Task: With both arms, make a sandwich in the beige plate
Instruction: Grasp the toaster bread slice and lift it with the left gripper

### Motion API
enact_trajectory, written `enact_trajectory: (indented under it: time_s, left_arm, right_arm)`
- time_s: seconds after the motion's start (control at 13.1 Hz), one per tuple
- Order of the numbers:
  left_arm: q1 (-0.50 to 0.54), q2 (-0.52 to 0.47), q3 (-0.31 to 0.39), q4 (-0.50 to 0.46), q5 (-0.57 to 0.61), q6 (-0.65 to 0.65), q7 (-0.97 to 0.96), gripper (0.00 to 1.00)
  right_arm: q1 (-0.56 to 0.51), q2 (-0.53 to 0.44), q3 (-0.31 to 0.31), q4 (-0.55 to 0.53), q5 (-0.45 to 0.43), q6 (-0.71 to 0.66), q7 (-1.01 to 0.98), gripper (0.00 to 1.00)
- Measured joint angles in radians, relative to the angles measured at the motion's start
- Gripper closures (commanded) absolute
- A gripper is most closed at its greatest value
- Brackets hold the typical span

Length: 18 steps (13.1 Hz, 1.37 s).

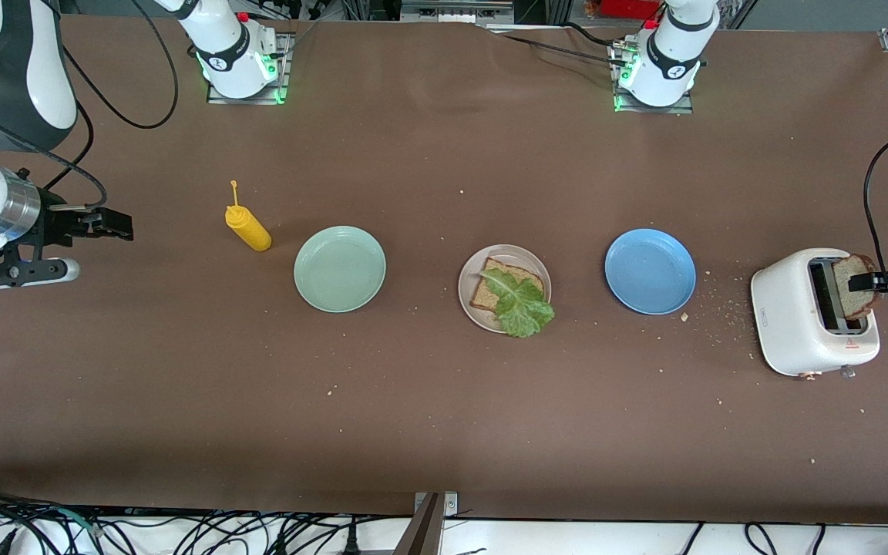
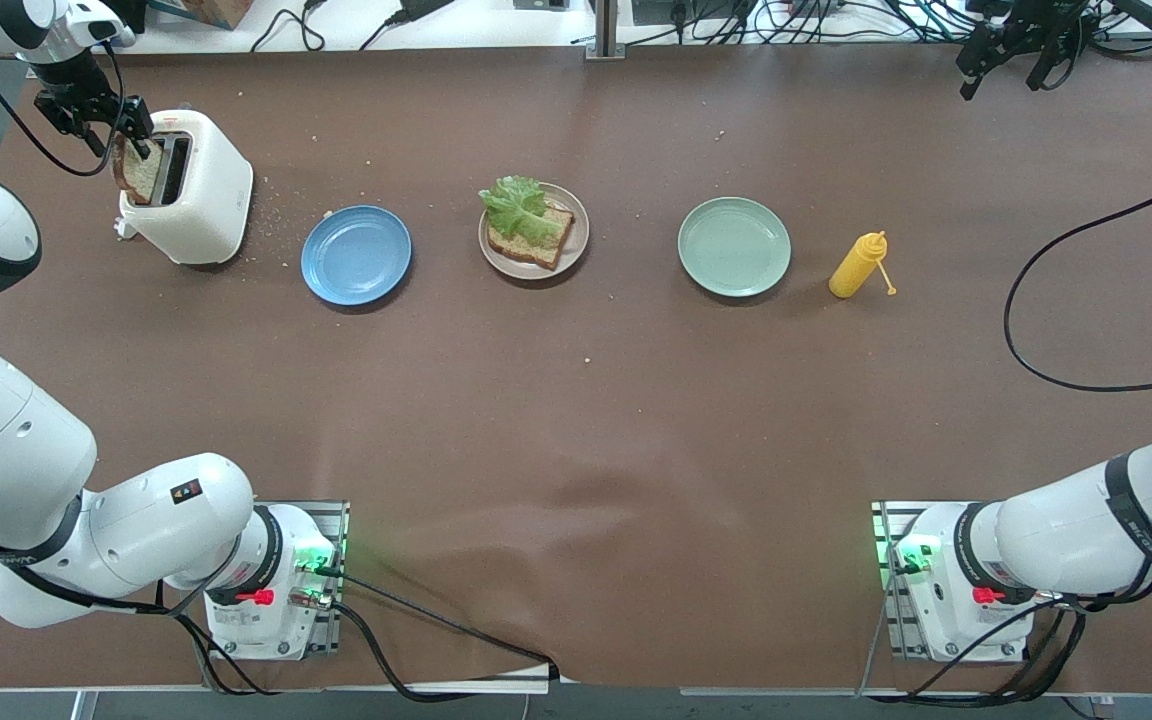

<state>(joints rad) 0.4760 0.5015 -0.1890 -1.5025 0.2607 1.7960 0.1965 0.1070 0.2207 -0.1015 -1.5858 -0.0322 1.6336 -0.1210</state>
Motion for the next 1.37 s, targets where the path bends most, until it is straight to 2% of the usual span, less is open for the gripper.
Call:
enact_trajectory:
  time_s: [0.46,0.69,0.84,1.07,1.22,1.37]
  left_arm:
    - [0.000,-0.015,-0.004,0.008,0.000,-0.013,0.003,1.00]
    - [0.000,-0.073,-0.021,0.036,0.000,-0.079,0.012,1.00]
    - [-0.002,-0.120,-0.058,0.072,0.000,-0.169,0.017,1.00]
    - [-0.007,-0.155,-0.165,0.128,-0.007,-0.260,0.018,1.00]
    - [-0.015,-0.153,-0.223,0.131,-0.113,-0.271,0.013,1.00]
    - [-0.023,-0.134,-0.231,0.121,-0.330,-0.275,0.011,1.00]
  right_arm:
    - [-0.002,0.000,-0.036,0.035,0.001,0.029,0.010,0.00]
    - [-0.010,0.010,-0.051,0.038,0.004,0.023,0.009,0.00]
    - [-0.011,0.024,-0.051,0.039,0.005,0.024,0.009,0.00]
    - [-0.013,0.032,-0.052,0.039,0.006,0.011,0.009,0.00]
    - [-0.008,0.032,-0.047,0.039,0.011,-0.054,0.009,0.00]
    - [0.001,0.024,-0.036,0.047,0.013,-0.118,0.009,0.00]
